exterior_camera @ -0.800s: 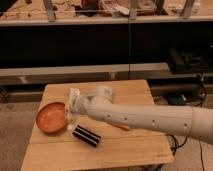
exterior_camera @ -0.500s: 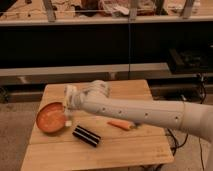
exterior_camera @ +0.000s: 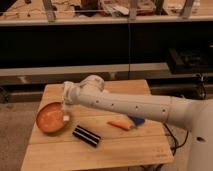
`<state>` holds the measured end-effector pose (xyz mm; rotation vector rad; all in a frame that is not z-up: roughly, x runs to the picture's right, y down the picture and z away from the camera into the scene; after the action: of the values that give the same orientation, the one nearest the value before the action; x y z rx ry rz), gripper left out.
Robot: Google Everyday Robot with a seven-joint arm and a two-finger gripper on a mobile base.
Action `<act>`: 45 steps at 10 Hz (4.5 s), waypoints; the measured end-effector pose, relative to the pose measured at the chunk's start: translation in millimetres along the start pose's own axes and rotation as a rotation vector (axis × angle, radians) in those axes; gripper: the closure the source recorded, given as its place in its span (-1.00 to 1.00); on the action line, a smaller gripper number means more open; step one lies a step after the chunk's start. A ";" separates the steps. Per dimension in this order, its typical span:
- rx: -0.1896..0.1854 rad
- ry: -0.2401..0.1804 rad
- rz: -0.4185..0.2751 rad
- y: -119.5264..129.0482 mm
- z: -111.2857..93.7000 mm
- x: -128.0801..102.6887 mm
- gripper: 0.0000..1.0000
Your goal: Place the bottle in the ceramic bowl
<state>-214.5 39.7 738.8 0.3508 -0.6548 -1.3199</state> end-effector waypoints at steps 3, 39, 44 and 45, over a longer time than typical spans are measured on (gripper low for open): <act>0.009 0.017 0.009 -0.8 6.8 -8.0 1.00; -0.096 0.066 -0.003 -23.5 74.9 -3.0 1.00; -0.090 0.074 -0.016 -24.2 79.2 0.8 0.99; -0.088 0.076 -0.018 -23.9 80.2 2.8 0.87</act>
<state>-282.7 41.4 787.5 0.3337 -0.5295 -1.3414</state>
